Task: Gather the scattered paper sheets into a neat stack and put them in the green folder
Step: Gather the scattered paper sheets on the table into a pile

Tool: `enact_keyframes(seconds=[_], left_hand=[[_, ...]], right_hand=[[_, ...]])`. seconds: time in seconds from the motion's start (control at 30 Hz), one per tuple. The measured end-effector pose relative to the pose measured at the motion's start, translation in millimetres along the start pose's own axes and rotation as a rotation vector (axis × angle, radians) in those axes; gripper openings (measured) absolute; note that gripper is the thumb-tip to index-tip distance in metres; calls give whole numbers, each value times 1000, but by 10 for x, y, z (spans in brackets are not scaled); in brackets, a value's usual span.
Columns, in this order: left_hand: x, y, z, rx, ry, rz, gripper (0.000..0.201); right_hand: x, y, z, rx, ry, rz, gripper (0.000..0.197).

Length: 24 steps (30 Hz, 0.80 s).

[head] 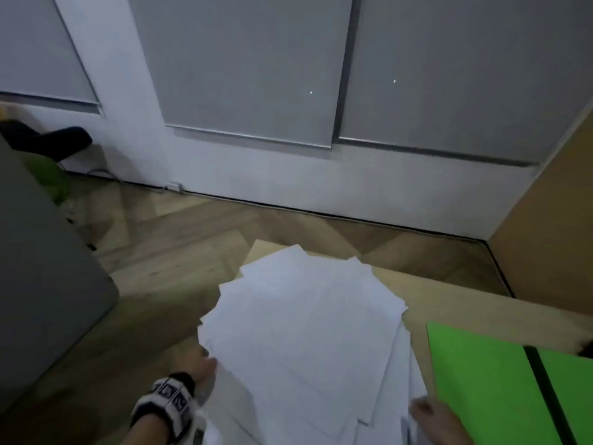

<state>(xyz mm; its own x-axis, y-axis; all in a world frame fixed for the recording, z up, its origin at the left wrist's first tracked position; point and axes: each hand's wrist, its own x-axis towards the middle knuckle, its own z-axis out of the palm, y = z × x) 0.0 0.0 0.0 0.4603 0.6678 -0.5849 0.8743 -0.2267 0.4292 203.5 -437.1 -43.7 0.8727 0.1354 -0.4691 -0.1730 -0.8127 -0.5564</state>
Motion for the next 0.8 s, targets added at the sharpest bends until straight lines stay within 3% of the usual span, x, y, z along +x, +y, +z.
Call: enact_keyframes(seconds=[0.03, 0.1, 0.17, 0.27, 0.37, 0.43, 0.53, 0.6, 0.7, 0.73, 0.8], left_hand=[[-76, 26, -19, -7, 17, -17, 26], [-224, 179, -82, 3, 42, -84, 47], [-385, 330, -128, -45, 68, -142, 53], [-522, 420, -86, -108, 95, -171, 59], [-300, 350, 59, -206, 176, -235, 51], [-187, 306, 137, -301, 236, -289, 61], [-101, 258, 199, -437, 280, -320, 78], [-82, 266, 227, -554, 287, -271, 74], [-3, 222, 314, -705, 203, -128, 47], [46, 197, 335, -713, 164, -98, 38], [123, 195, 331, -726, 117, -38, 26]], right_hand=[[42, -126, 61, -9, -37, 25, 6], [117, -335, 128, 20, -36, 94, 31], [135, -525, 189, 33, 13, 131, 49], [161, -647, 352, 108, 10, 122, 59], [142, -742, 497, 176, 53, 51, 43], [91, -773, 576, 167, 26, -33, 25], [24, -783, 642, 198, -92, -123, 35], [-32, -780, 632, 189, -193, -154, 46], [-113, -790, 552, 131, -454, -137, 55], [-122, -805, 519, 84, -531, -123, 54], [-94, -812, 495, 35, -548, -94, 39]])
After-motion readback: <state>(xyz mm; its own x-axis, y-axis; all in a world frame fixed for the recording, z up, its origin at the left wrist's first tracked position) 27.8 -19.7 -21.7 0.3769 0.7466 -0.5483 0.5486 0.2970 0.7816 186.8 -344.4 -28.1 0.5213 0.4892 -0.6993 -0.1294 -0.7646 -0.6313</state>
